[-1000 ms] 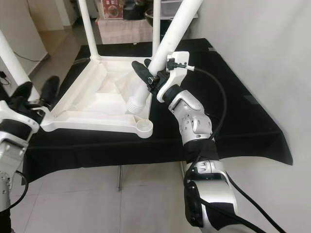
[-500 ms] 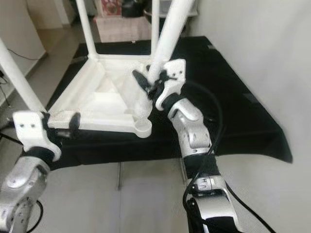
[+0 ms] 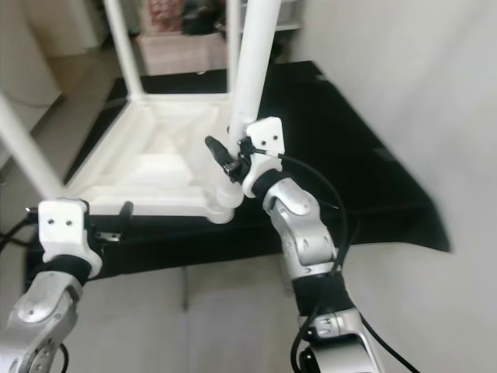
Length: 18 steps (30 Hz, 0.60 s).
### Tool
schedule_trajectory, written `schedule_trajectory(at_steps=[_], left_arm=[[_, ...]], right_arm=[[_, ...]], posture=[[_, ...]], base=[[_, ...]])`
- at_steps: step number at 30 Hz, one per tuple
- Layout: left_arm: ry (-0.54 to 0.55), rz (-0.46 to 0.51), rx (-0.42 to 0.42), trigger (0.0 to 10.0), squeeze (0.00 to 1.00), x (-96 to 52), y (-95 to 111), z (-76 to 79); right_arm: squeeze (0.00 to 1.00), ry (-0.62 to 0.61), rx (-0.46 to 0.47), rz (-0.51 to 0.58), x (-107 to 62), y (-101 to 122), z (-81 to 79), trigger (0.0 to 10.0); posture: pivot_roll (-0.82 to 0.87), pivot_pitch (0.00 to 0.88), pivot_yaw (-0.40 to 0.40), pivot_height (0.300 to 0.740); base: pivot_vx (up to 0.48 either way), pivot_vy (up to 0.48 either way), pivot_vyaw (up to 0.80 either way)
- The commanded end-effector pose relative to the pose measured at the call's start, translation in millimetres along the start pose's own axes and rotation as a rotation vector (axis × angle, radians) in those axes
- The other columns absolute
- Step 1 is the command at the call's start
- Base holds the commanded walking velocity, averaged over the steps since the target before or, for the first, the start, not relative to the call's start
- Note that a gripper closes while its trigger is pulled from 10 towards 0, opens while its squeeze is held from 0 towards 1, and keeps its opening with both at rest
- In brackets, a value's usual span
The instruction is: Building children table
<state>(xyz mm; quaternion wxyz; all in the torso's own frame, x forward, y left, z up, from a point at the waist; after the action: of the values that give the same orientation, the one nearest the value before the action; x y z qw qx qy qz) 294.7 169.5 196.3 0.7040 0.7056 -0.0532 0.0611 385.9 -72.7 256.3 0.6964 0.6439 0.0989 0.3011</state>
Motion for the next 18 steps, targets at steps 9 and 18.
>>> schedule_trajectory(at_steps=[9,18], left_arm=[[0.01,0.021,0.041,10.0,0.0,-3.0,5.3,-1.1],[-0.006,0.026,0.041,10.0,0.0,-2.8,6.3,4.6]], right_arm=[[0.0,0.055,0.019,0.036,3.8,11.4,-16.1,10.0],[0.0,0.139,0.013,0.051,-2.7,15.2,-28.8,10.0]], posture=[[-0.04,0.107,0.035,0.74],[-0.05,0.111,0.041,0.74]], base=[[0.257,0.0,-0.18],[0.265,0.0,0.36]])
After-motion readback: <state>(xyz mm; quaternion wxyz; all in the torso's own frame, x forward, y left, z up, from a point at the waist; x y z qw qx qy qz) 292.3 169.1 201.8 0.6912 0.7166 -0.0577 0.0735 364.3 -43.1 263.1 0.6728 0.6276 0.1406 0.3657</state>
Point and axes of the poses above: a point about 5 cm out from each wrist's last joint towards the gripper, its own x axis pointing out of the wrist towards the gripper, its own y axis along the axis of the wrist's last joint, z = x × y, the point moved 5 cm from there along x, pointing out of the wrist towards the gripper, and after that the axes turned 4 degrees about -x, right-handed, at the moved point
